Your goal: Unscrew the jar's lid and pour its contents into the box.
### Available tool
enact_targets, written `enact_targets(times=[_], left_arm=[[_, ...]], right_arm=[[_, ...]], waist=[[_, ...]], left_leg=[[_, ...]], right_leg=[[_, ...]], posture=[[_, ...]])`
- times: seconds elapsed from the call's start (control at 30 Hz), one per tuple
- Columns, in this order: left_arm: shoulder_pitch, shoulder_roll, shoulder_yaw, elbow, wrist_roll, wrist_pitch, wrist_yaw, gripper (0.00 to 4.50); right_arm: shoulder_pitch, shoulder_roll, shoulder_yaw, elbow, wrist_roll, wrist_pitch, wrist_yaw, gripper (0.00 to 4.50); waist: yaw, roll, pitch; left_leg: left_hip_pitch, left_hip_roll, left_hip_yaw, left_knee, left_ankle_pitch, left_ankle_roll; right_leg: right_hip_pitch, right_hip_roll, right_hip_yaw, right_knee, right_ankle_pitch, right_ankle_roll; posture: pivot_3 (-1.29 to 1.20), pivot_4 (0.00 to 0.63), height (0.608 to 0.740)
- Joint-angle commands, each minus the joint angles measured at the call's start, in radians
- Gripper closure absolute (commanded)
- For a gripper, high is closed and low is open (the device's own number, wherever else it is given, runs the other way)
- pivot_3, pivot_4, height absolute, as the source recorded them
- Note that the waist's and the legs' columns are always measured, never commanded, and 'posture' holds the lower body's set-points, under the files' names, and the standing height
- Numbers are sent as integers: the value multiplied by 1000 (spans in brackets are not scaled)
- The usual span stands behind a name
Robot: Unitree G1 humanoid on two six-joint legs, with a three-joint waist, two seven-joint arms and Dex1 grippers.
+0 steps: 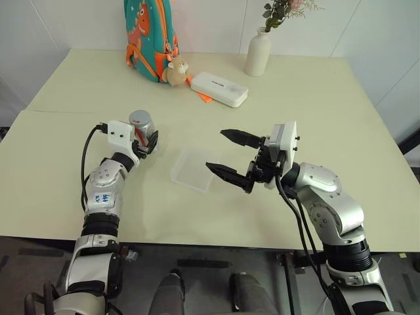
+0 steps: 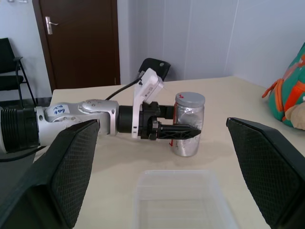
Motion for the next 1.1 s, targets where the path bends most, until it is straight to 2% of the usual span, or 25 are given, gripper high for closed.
enact_targets(times=[0.03, 0.07, 0.1, 0.2, 0.37, 0.43, 0.6, 0.73, 0.87, 1.1], left_arm=[[-32, 6, -1, 14, 1, -35, -11, 2207], [-38, 5, -2, 25, -2, -37, -15, 2467], [-44, 5, -2, 37, -3, -41, -16, 2497], [-64, -5, 9, 52, -35, -41, -51, 2497], [-55, 26, 35, -41, -103, 3, -127, 2497], [-19, 82, 42, -159, -137, 60, -193, 2497], [79, 220, 30, -465, -320, 349, -406, 2497], [140, 284, -23, -623, -340, 435, -482, 2497], [145, 280, -47, -685, -354, 492, -496, 2497], [120, 212, -110, -750, -369, 539, -506, 2497]], right_arm=[[-6, 10, -9, -24, -1, -27, -12, 0], [-7, 11, -10, -22, -2, -29, -12, 0], [-6, 13, -10, -22, -3, -31, -14, 0], [-3, 18, -8, -23, -6, -33, -18, 0], [-7, 29, -11, -32, 1, -22, -31, 0], [-18, 36, -14, -55, 18, 7, -53, 0], [-78, 45, 26, -94, 26, 135, -120, 0], [-155, 86, 36, -90, 43, 250, -204, 0], [-195, 106, 44, -80, 37, 287, -226, 0], [-274, 121, 94, -30, -12, 338, -256, 0]], waist=[[0, 0, 0], [1, 0, 0], [1, 0, 0], [0, 0, 0], [0, 0, 0], [-5, 0, 0], [-15, 0, 0], [-15, 0, 0], [-7, 0, 0], [-3, 0, 0]], left_leg=[[0, 0, 0, 0, 0, 0], [0, 0, 0, 0, 0, 0], [0, 0, 0, 0, 0, 0], [0, 0, 0, 0, 0, 0], [0, 0, 0, -1, 0, 0], [0, 0, 0, -1, 0, 0], [0, 1, 0, -3, 0, -1], [0, 1, 0, -3, 0, -1], [0, 1, 0, -3, 0, -1], [0, 1, 0, -3, 0, 0]], right_leg=[[0, 0, 0, 0, 0, 0], [0, 0, 0, 0, 0, 0], [0, 0, 0, 0, 0, 0], [0, 0, 0, 0, 0, 0], [0, 0, 0, 0, 0, 0], [-1, 0, 0, 0, 0, 0], [-2, 0, 0, 1, -1, -1], [-1, 0, 0, 1, -1, -1], [-1, 0, 0, 1, -1, -2], [-2, 0, 0, 0, -2, -3]], posture=[[0, 150, 740], [0, 150, 740], [0, 150, 740], [0, 150, 740], [0, 150, 740], [0, 150, 740], [0, 150, 740], [0, 150, 740], [0, 150, 740], [0, 150, 740]])
